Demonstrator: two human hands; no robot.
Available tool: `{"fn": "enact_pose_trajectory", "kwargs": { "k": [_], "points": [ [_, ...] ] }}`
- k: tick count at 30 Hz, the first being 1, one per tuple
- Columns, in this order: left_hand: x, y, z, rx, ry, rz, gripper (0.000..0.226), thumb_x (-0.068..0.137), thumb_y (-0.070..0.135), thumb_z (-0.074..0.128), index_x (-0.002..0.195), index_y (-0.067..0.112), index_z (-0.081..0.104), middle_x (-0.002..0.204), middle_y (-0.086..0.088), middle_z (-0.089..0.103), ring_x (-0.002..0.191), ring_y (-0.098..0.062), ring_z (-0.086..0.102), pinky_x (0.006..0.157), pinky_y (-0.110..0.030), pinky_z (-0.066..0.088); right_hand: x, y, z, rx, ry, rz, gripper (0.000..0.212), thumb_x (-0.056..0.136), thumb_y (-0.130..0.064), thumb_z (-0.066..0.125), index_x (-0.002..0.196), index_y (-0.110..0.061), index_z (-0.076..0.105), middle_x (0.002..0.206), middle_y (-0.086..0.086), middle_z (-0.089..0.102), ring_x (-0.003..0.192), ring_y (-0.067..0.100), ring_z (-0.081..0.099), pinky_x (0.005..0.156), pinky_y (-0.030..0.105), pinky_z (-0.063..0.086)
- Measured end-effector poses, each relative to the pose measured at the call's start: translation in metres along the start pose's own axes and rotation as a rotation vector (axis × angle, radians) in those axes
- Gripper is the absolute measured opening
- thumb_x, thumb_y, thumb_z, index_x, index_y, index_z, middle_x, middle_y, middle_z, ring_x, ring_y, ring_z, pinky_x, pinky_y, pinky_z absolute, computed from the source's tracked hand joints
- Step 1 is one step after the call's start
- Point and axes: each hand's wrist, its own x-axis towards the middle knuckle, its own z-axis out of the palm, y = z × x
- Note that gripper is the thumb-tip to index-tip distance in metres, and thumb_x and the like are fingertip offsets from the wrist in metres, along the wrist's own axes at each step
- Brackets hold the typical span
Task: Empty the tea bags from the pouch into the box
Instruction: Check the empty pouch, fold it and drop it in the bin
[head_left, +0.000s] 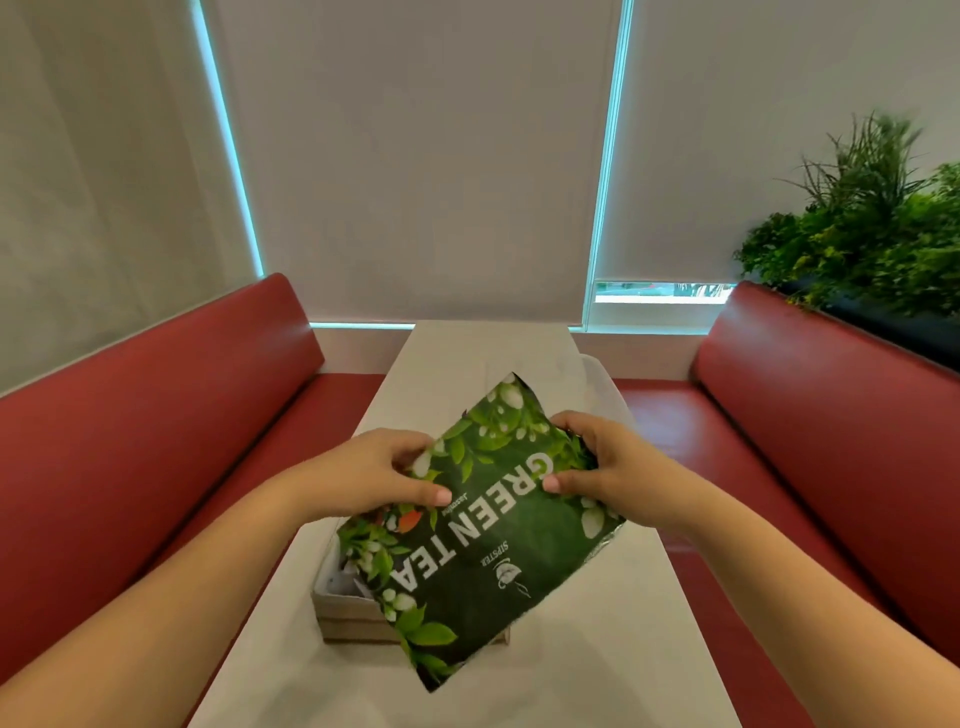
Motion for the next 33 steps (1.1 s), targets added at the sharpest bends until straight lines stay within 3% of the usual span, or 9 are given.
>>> {"fn": "enact_pose_trajectory", "kwargs": {
  "k": [5,10,15,17,19,25,28,30,33],
  "points": [
    [-0.007,-0.005,0.001,-0.254,0.132,0.032,0.031,0.082,0.012,0.070,0.112,0.018,0.065,0.104,-0.004,0.075,0.095,-0.024,0.071,0.086,-0.040,0.054,0.012,-0.013,0.011,0.034,0.073,-0.049,0.033,0.080,-0.020,0.074,0.109,-0.025,0.059,0.107,0.003,0.071,0.096,0.019,0.069,0.079,0.039,0.059],
    [-0.041,-0.046,-0.017,-0.324,0.239,0.000,0.029,0.082,0.004,0.068,0.110,0.014,0.065,0.101,-0.005,0.075,0.091,-0.024,0.072,0.079,-0.033,0.058,0.031,-0.020,0.049,-0.002,-0.167,-0.010,0.040,0.086,-0.015,0.067,0.122,-0.023,0.053,0.115,0.004,0.065,0.102,0.019,0.066,0.077,0.033,0.057],
    [-0.100,-0.114,-0.044,-0.338,0.374,-0.148,0.026,0.082,0.010,0.070,0.108,0.012,0.065,0.097,-0.008,0.076,0.087,-0.030,0.072,0.082,-0.050,0.054,0.069,-0.042,0.136,-0.316,-0.205,-0.124,0.027,0.087,-0.036,0.060,0.113,-0.033,0.053,0.099,-0.008,0.067,0.092,0.013,0.065,0.087,0.039,0.052],
    [-0.131,-0.150,-0.054,-0.334,0.418,-0.228,0.030,0.078,0.022,0.076,0.105,0.014,0.067,0.095,-0.012,0.075,0.085,-0.038,0.070,0.079,-0.052,0.054,0.082,-0.053,0.182,-0.341,-0.247,-0.139,0.023,0.089,-0.027,0.061,0.111,-0.027,0.055,0.090,-0.012,0.063,0.082,0.002,0.060,0.082,0.023,0.052],
    [-0.163,-0.188,-0.062,-0.321,0.472,-0.321,0.038,0.070,0.033,0.080,0.104,0.019,0.068,0.096,-0.019,0.074,0.088,-0.044,0.068,0.080,-0.053,0.054,0.094,-0.057,0.234,-0.224,-0.328,-0.143,0.024,0.089,-0.013,0.061,0.112,-0.019,0.056,0.096,-0.006,0.065,0.089,0.008,0.061,0.087,0.034,0.051],
    [-0.250,-0.286,-0.069,-0.197,0.628,-0.513,0.032,0.076,0.021,0.077,0.100,0.033,0.060,0.097,0.014,0.069,0.093,-0.004,0.064,0.080,-0.029,0.048,0.121,-0.062,0.384,-0.243,-0.490,-0.154,0.023,0.093,-0.011,0.055,0.113,-0.021,0.052,0.098,-0.001,0.066,0.084,0.016,0.062,0.067,0.022,0.049],
    [-0.282,-0.320,-0.074,-0.104,0.669,-0.558,0.042,0.075,0.027,0.077,0.113,0.027,0.058,0.103,0.011,0.067,0.094,-0.003,0.061,0.082,-0.027,0.048,0.123,-0.061,0.450,-0.298,-0.549,-0.146,0.026,0.090,-0.009,0.055,0.115,-0.019,0.053,0.098,0.010,0.068,0.085,0.025,0.065,0.074,0.039,0.054],
    [-0.300,-0.336,-0.079,-0.022,0.666,-0.565,0.037,0.076,0.020,0.076,0.108,0.029,0.058,0.094,0.017,0.064,0.086,0.005,0.058,0.074,-0.020,0.045,0.122,-0.056,0.492,-0.333,-0.593,-0.141,0.021,0.088,-0.007,0.052,0.108,-0.016,0.053,0.092,0.013,0.068,0.082,0.030,0.064,0.071,0.040,0.052],
    [-0.322,-0.366,-0.079,0.126,0.604,-0.581,0.035,0.074,0.019,0.075,0.104,0.031,0.060,0.094,0.017,0.063,0.090,-0.003,0.059,0.076,-0.023,0.045,0.118,-0.044,0.547,-0.427,-0.641,-0.150,0.012,0.087,-0.006,0.047,0.096,-0.014,0.048,0.087,0.018,0.066,0.080,0.038,0.063,0.064,0.038,0.047]
  ]
}}
